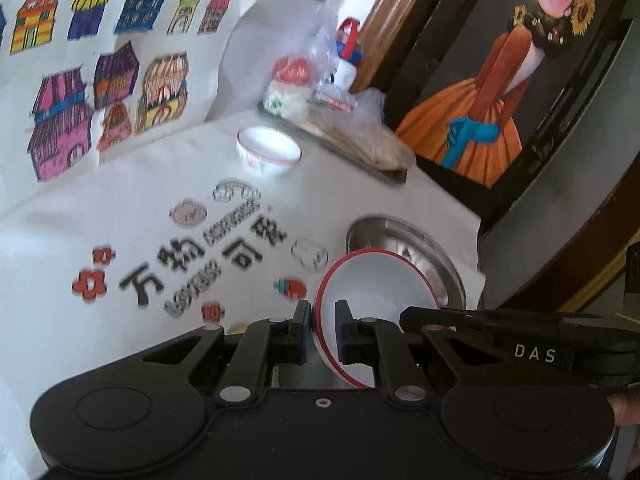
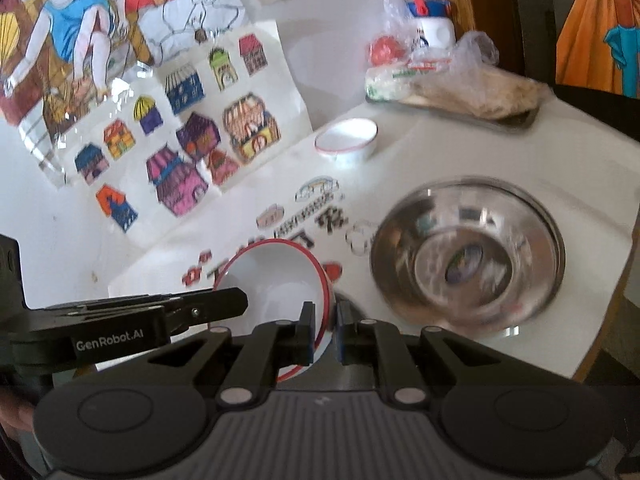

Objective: Organize plates and bowls
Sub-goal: 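Carry the white bowl with both grippers into the steel mixing bowl, open both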

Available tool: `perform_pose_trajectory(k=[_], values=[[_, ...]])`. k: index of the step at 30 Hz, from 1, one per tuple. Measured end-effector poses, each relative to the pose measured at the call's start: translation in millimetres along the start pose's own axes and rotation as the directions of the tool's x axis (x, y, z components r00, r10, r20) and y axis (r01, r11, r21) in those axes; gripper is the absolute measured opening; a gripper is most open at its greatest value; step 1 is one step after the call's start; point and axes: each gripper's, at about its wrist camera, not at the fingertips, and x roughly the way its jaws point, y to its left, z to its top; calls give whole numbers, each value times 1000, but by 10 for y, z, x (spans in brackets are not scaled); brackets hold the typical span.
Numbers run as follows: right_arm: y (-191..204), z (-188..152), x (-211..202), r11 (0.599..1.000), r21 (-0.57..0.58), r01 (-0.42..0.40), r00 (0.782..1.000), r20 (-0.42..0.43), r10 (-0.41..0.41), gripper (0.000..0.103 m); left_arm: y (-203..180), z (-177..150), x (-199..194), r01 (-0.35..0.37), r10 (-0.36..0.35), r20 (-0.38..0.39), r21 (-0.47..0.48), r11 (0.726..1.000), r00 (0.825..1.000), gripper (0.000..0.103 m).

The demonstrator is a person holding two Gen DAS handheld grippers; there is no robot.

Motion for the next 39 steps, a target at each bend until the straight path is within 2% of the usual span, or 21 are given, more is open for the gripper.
perform_pose_trajectory(k=[7, 12, 23, 31, 39], values=[[6, -122, 62, 1000, -4, 16, 996, -82, -16, 11, 34, -201, 35, -5, 5, -74, 1, 1000, 997, 13], [33, -131, 92, 999, -24, 21, 994, -109, -24, 11, 61, -233, 90, -11, 11, -116, 0, 1000, 993, 13], [30, -114, 198, 999, -33, 23, 983, -180, -28, 11, 42, -200, 161, -26, 28, -152, 18, 1000, 988, 13], [17, -13, 272, 999, -28, 16, 969, -245, -22, 13, -5, -129, 225, -48, 59, -176, 65, 997, 983, 14], [-14, 27, 305, 1000, -25, 3, 968, -252, -9, 17, 22, -67, 270, -37, 48, -194, 57, 998, 980, 14]])
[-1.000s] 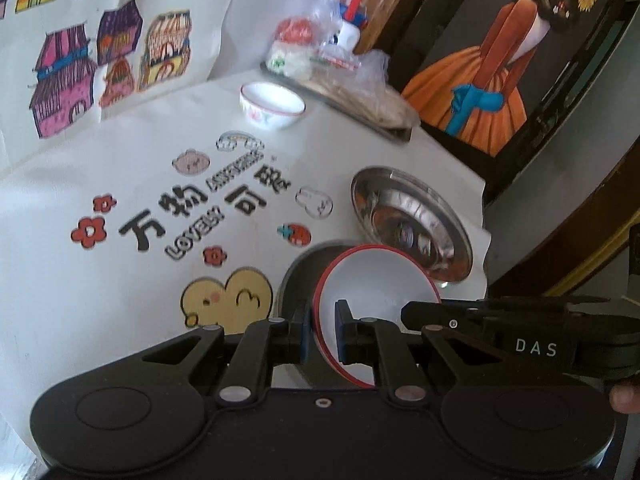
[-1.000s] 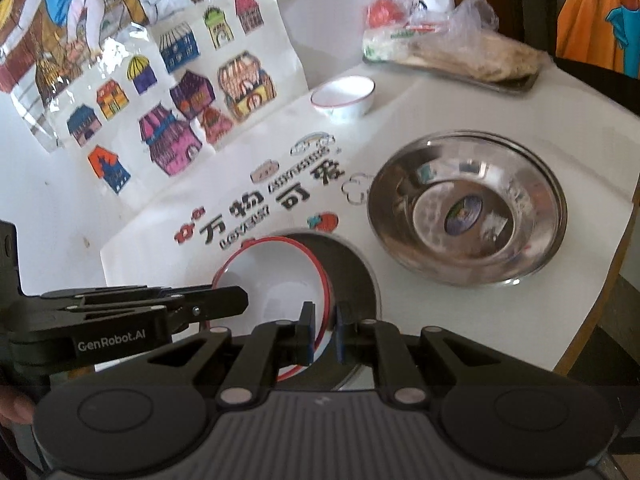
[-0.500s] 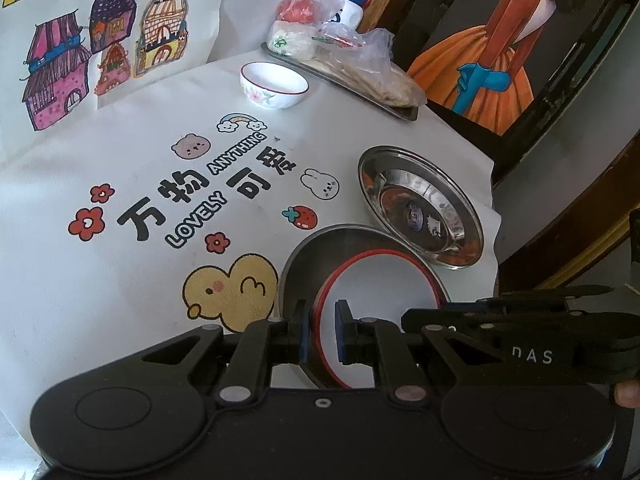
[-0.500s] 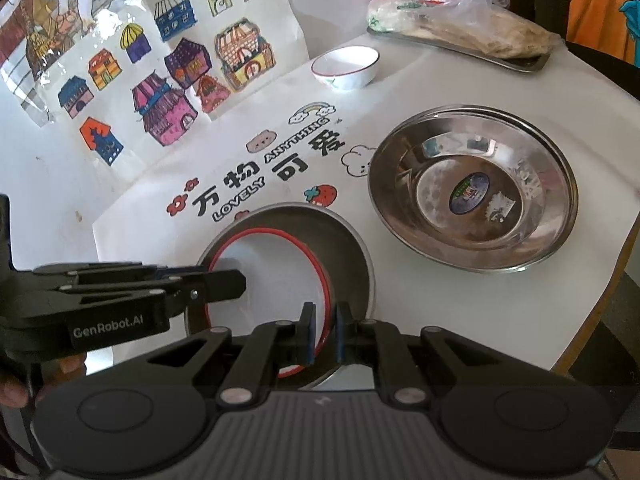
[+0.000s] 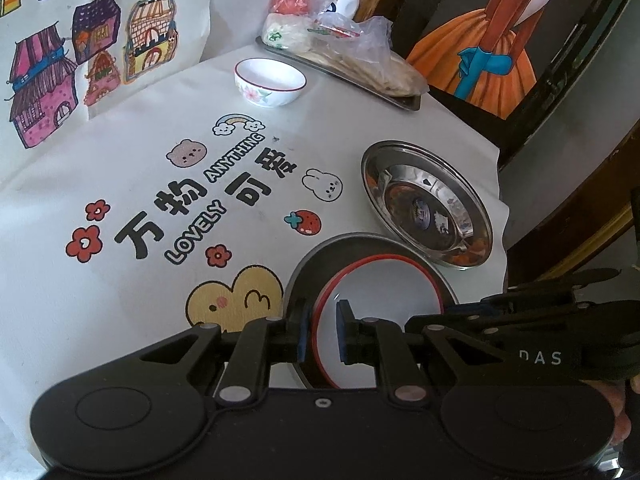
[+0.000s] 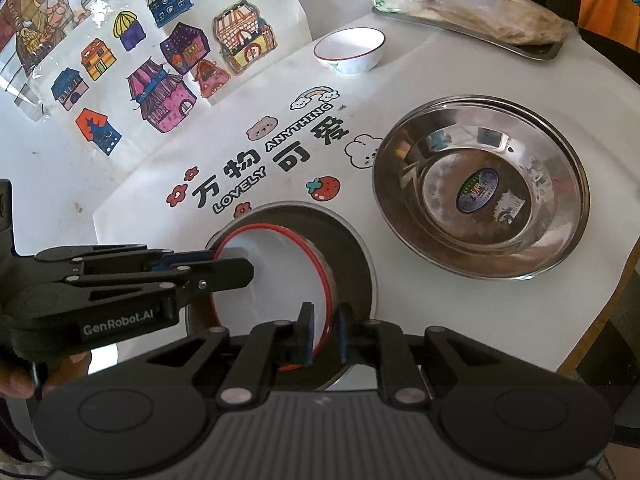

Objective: Organize plates and bowls
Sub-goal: 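Carry the white bowl with both grippers into the steel mixing bowl, open both, then move both grippers to the smaller red-rimmed white bowl and grasp its rim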

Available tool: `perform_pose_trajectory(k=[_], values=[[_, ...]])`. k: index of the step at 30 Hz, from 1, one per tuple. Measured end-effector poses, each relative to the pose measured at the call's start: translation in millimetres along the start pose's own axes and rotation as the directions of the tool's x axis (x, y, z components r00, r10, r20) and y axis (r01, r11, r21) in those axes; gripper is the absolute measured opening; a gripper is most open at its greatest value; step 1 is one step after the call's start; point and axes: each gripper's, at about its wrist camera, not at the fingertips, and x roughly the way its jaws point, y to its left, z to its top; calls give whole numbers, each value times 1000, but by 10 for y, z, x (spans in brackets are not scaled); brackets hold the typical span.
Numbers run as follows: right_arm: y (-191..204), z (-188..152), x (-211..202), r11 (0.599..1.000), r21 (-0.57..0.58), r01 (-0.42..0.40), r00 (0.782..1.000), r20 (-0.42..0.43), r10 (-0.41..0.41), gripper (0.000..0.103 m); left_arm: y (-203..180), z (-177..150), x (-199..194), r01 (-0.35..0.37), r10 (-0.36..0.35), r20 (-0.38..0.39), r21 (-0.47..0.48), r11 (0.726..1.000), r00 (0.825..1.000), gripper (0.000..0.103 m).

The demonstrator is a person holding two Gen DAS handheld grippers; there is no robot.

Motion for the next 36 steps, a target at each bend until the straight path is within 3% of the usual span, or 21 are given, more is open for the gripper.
perform_pose_trajectory(k=[5, 17, 21, 32, 34, 36], values=[[-24, 24, 0, 1000, 13, -10, 1000, 9, 10, 22, 15, 26, 10, 8, -8, -6, -9, 1000, 1000, 17], [-84, 26, -44, 999, 32, -34, 999, 26, 33, 24, 50, 30, 6, 28, -29, -13, -37, 999, 999, 22], [-82, 7, -96, 998, 27, -50, 998, 47, 49, 34, 57, 21, -3, 38, -38, -14, -39, 999, 999, 23], [-83, -20, -217, 998, 17, -65, 994, 88, 63, 45, 60, 3, -114, 60, -60, 2, -52, 997, 998, 31], [-81, -32, -243, 998, 12, -68, 993, 96, 66, 50, 68, 0, -148, 67, -67, 9, -56, 996, 998, 32], [-72, -45, -281, 998, 0, -56, 992, 112, 56, 63, 83, -1, -181, 75, -74, 16, -60, 995, 997, 34]])
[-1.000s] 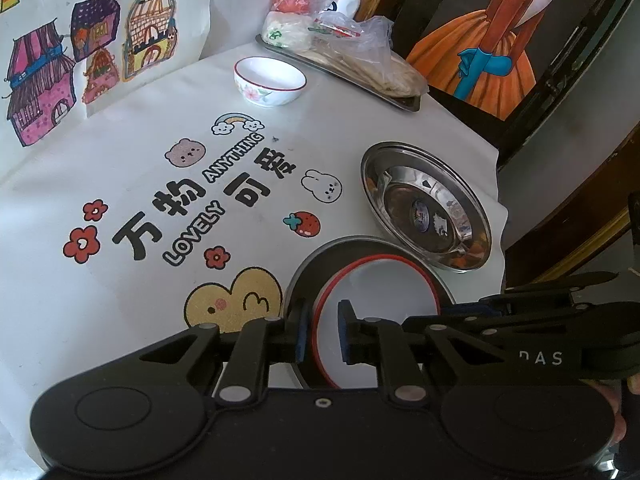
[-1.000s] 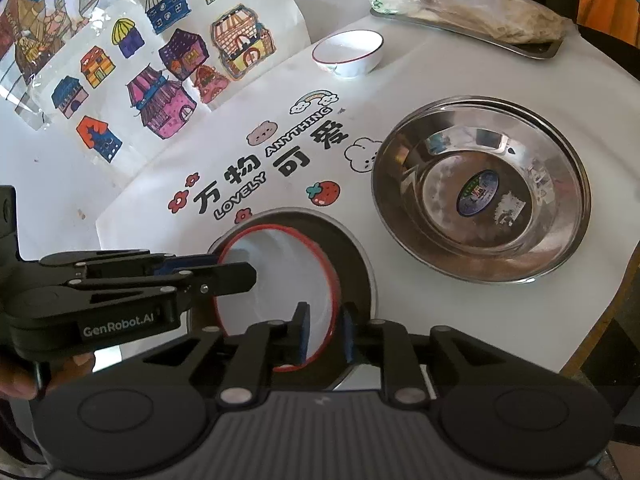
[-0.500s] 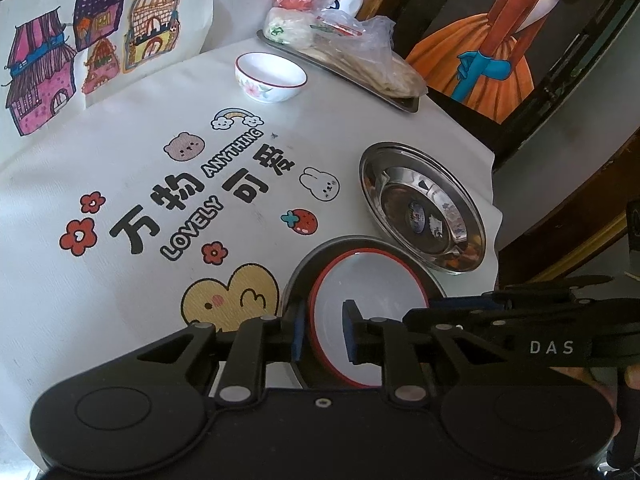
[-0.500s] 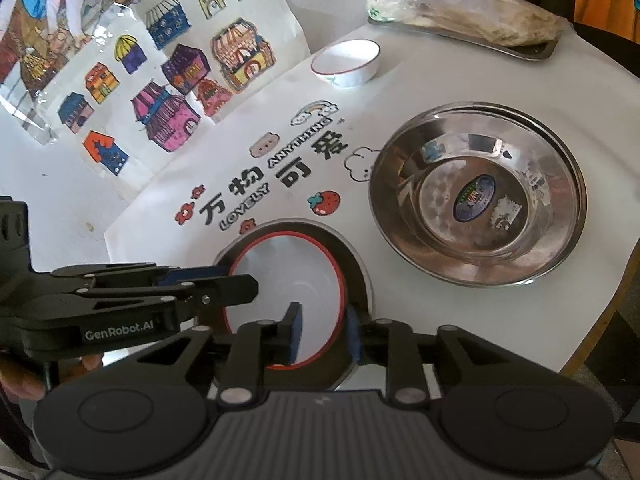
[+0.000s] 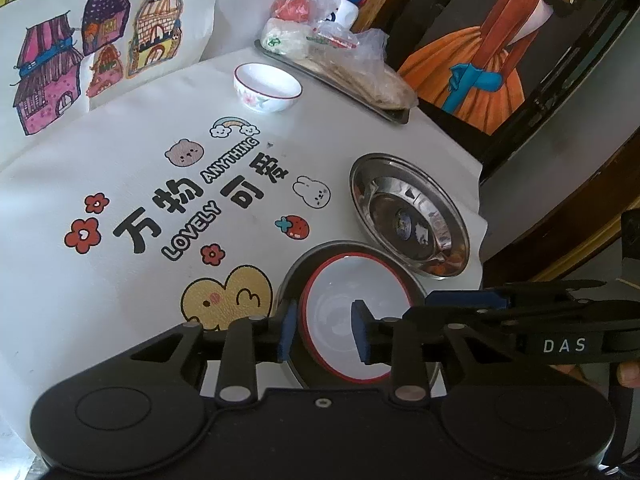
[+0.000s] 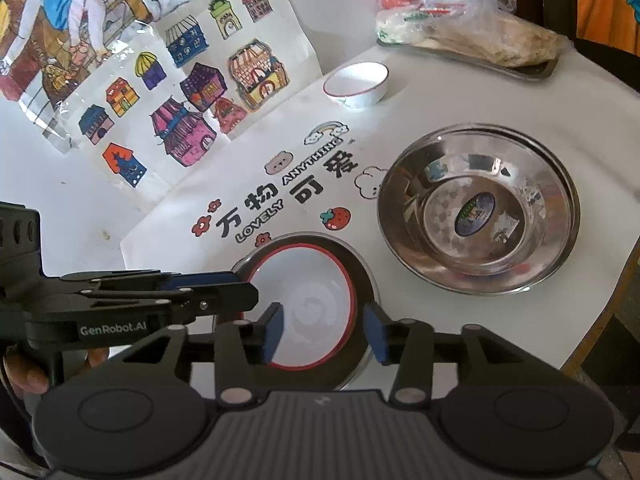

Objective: Organize plates and bowls
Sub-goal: 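Move both grippers to the smaller red-rimmed white bowl and grasp its rim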

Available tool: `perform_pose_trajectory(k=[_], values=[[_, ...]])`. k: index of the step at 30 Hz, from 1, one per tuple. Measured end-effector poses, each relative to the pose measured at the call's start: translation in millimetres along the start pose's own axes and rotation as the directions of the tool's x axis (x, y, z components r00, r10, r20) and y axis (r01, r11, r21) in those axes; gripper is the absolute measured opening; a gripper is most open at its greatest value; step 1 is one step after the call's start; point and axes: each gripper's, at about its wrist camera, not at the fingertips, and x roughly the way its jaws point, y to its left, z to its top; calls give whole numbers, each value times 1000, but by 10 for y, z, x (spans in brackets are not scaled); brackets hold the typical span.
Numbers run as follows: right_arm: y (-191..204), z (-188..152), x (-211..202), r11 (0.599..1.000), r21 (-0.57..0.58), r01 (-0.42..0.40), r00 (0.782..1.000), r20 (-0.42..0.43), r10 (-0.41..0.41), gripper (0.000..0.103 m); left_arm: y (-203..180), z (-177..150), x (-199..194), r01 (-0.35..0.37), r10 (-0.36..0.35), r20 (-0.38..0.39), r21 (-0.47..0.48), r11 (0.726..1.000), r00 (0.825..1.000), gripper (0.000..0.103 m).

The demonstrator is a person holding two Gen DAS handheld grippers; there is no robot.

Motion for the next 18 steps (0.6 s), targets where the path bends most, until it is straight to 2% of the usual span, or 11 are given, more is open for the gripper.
perform_pose_trajectory(k=[2, 4, 5, 7, 9, 11, 14, 15, 18], values=[[4, -19, -49, 1000, -14, 8, 1000, 28, -8, 70, 11, 2, -32, 8, -8, 10, 0, 1000, 1000, 36], [7, -33, -87, 1000, -21, 4, 999, 48, -3, 77, 17, 8, -62, 24, -24, 18, 6, 1000, 1000, 43], [7, -34, -104, 1000, -26, 4, 998, 56, -2, 81, 15, 14, -87, 21, -22, 30, 12, 1000, 999, 58], [7, -38, -146, 999, -35, 9, 997, 80, -6, 86, 18, 29, -143, -43, 42, 79, 19, 999, 996, 75], [-3, -15, -181, 999, -44, 15, 995, 101, -10, 88, 43, 68, -187, -78, 74, 117, 27, 997, 990, 75], [-25, 29, -215, 999, -41, 17, 993, 120, -12, 91, 114, 138, -203, -79, 77, 124, 6, 997, 989, 76], [-69, 124, -281, 998, -43, 36, 986, 167, -28, 99, 190, 240, -202, -118, 119, 145, -14, 993, 982, 84], [-81, 168, -307, 998, -47, 51, 980, 193, -41, 102, 215, 273, -203, -130, 131, 156, -20, 991, 979, 86], [-113, 303, -366, 990, -64, 129, 954, 280, -106, 103, 301, 398, -196, -159, 164, 192, -42, 986, 968, 97]])
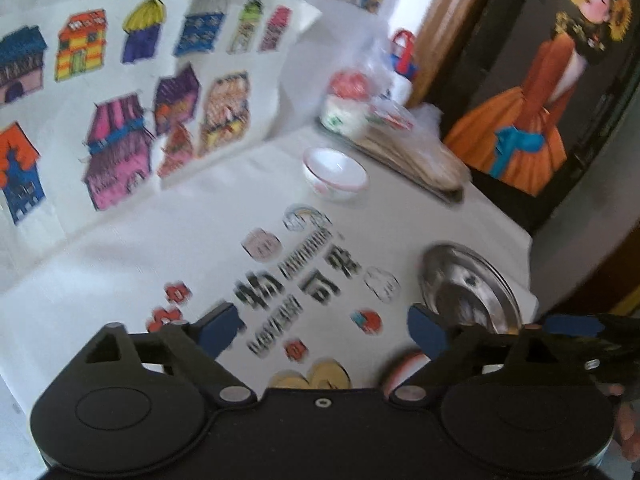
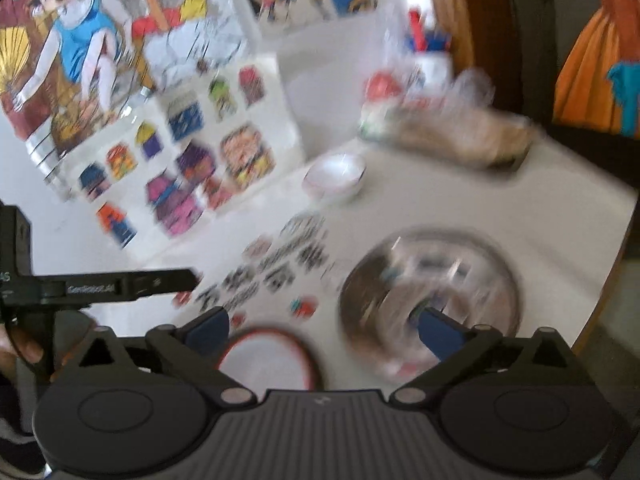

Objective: Organize plates and bowls
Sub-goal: 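Move both grippers to the smaller red-rimmed white bowl and grasp its rim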

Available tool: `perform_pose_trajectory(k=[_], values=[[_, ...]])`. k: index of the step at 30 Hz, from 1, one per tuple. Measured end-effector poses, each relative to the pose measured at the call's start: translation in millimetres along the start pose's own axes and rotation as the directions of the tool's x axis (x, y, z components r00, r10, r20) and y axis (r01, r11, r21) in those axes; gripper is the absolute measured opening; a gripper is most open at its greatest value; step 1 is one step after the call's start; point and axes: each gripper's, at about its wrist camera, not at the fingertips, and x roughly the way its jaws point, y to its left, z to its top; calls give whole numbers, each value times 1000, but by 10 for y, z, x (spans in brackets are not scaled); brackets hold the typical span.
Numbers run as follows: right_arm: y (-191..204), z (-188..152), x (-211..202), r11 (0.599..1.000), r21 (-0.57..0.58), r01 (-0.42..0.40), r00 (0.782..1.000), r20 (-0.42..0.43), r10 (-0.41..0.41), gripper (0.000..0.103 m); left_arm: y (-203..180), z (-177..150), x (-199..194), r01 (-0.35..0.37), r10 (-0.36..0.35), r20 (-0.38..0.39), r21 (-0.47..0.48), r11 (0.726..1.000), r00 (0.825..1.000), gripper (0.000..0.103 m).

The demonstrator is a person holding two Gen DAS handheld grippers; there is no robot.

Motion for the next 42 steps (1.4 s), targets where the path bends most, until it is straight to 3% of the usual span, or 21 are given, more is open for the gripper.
perform_pose_trajectory(k=[5, 14, 27, 34, 38, 42], values=[[-91, 260, 138, 996, -2, 94, 991, 91, -93, 103, 88, 229, 167, -71, 72, 50, -11, 997, 996, 102], [-332, 637, 822, 990, 124, 71, 994, 76, -81, 103, 121, 641, 703, -205, 206, 126, -23, 978, 970, 102], [-664, 985, 1805, 957, 264, 116, 993, -52, -106, 103, -46, 1011, 1629, -216, 215, 83, 6, 976, 973, 102], [-577, 1062, 2110, 979, 181, 95, 995, -30, -92, 103, 10, 1095, 1903, -210, 210, 80, -8, 978, 974, 102], [-587, 1105, 2218, 974, 220, 60, 998, -34, -54, 103, 31, 1060, 1950, -186, 186, 103, -12, 983, 977, 102], [-564, 1148, 2340, 975, 208, 75, 996, -56, -64, 103, 45, 1053, 1971, -176, 176, 109, -14, 984, 978, 102]])
